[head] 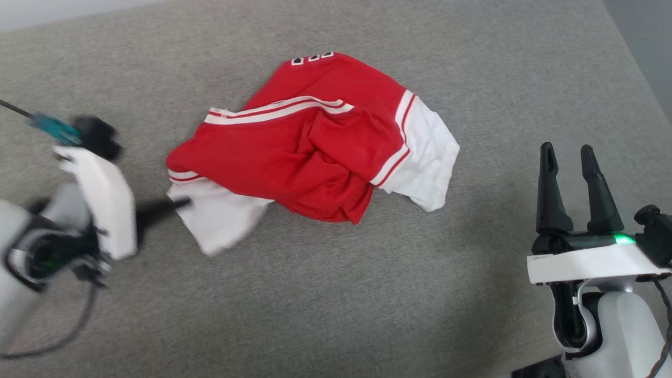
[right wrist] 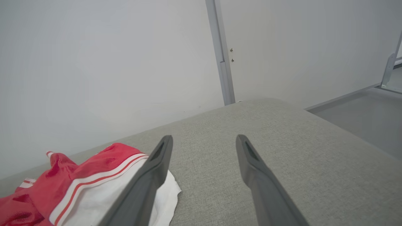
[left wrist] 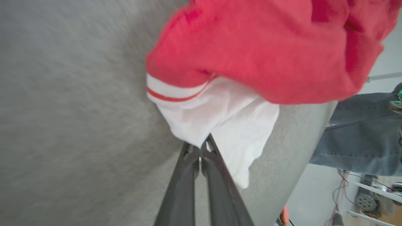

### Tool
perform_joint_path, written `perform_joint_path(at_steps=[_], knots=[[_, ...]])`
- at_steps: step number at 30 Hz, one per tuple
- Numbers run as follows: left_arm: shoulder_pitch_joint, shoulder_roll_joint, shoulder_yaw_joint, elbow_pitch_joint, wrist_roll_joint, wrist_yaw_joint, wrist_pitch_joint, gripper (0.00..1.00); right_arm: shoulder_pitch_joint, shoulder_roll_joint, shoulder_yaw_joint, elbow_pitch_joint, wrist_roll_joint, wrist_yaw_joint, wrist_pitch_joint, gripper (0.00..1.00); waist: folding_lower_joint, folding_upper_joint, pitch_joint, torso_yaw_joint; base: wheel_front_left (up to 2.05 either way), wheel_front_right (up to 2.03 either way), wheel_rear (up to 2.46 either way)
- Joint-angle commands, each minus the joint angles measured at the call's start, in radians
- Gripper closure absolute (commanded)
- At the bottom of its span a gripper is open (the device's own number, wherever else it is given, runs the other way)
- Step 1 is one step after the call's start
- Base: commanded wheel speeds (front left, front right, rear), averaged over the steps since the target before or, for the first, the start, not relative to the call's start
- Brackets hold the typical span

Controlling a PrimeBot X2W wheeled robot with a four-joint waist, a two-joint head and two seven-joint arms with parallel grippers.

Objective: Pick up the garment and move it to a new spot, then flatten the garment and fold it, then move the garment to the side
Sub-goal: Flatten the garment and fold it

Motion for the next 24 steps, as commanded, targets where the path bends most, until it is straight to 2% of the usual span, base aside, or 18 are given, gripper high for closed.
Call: perform_joint_path(at_steps=[1,6,11,14,18,24], knots=[[-0.034,0.035,0.021,-0.004,0.023,0.002,-0.035,1.00,-0.013,0.000,-0.002,-0.002,-0.006,0.000,-0.005,0.00,0.0000,0.0000,-0.008,0.017,0.00,0.00,0.00],[-0.100,0.146,0.013,-0.007,0.176,0.002,-0.158,1.00,-0.014,0.000,-0.004,0.001,-0.016,0.000,-0.005,0.00,0.0000,0.0000,-0.019,0.053,0.00,0.00,0.00],[-0.139,0.205,-0.026,0.030,0.287,0.002,-0.274,1.00,-0.019,-0.001,-0.003,0.007,-0.028,0.000,-0.005,0.00,0.0000,0.0000,-0.034,0.079,0.00,0.00,0.00],[-0.136,0.205,-0.045,0.051,0.299,0.002,-0.308,1.00,-0.017,0.000,-0.004,0.009,-0.032,0.000,-0.005,0.00,0.0000,0.0000,-0.039,0.085,0.00,0.00,0.00],[-0.090,0.198,-0.122,0.102,0.341,0.002,-0.366,1.00,-0.017,-0.001,-0.001,0.012,-0.034,0.000,-0.005,0.00,0.0000,0.0000,-0.045,0.088,0.00,0.00,0.00],[-0.053,0.143,-0.180,0.212,0.261,0.002,-0.430,1.00,-0.013,0.000,-0.009,0.009,-0.053,0.000,-0.005,0.00,0.0000,0.0000,-0.047,0.086,0.00,0.00,0.00]])
